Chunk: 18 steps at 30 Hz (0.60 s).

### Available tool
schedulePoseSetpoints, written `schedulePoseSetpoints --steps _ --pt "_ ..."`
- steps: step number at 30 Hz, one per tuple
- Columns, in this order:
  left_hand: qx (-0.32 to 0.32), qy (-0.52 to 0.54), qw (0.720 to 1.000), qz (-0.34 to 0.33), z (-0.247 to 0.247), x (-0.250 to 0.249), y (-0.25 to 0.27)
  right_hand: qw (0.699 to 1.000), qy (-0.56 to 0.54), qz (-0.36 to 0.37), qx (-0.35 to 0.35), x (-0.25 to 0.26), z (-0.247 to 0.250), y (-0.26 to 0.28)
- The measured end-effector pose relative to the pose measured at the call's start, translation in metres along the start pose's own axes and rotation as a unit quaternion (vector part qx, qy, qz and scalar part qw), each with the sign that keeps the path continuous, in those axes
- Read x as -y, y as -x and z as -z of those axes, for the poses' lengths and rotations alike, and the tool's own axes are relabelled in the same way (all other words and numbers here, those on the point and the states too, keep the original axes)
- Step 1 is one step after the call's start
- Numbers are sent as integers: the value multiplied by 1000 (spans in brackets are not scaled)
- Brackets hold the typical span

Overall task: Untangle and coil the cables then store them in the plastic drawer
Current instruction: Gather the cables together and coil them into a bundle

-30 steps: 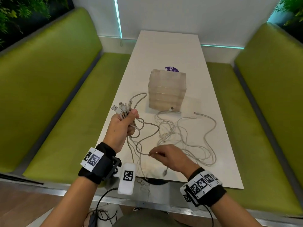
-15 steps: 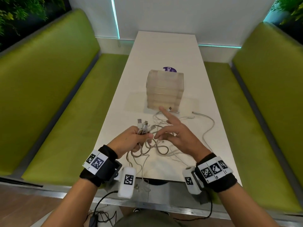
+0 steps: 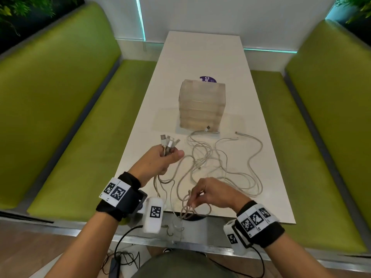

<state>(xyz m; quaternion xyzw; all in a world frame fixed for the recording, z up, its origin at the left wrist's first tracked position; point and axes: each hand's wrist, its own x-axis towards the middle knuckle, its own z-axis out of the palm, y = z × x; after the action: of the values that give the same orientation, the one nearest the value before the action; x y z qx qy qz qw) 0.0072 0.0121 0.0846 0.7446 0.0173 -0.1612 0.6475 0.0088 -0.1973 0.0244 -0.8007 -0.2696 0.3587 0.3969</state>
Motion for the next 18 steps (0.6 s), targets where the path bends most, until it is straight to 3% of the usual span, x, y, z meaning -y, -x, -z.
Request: schedulePoseSetpoints --steps 3,9,15,18 --pt "-44 67 996 -24 0 1 -2 998 -29 -35 35 -17 -23 -3" --pt "-77 128 988 -21 3 3 -8 988 -99 -21 113 -27 -50 -1" --pt "-68 140 987 -28 1 4 -8 997 35 -56 47 -44 -50 -6" --pt "-66 139 988 -32 2 3 -8 992 100 -52 52 -48 -45 -3"
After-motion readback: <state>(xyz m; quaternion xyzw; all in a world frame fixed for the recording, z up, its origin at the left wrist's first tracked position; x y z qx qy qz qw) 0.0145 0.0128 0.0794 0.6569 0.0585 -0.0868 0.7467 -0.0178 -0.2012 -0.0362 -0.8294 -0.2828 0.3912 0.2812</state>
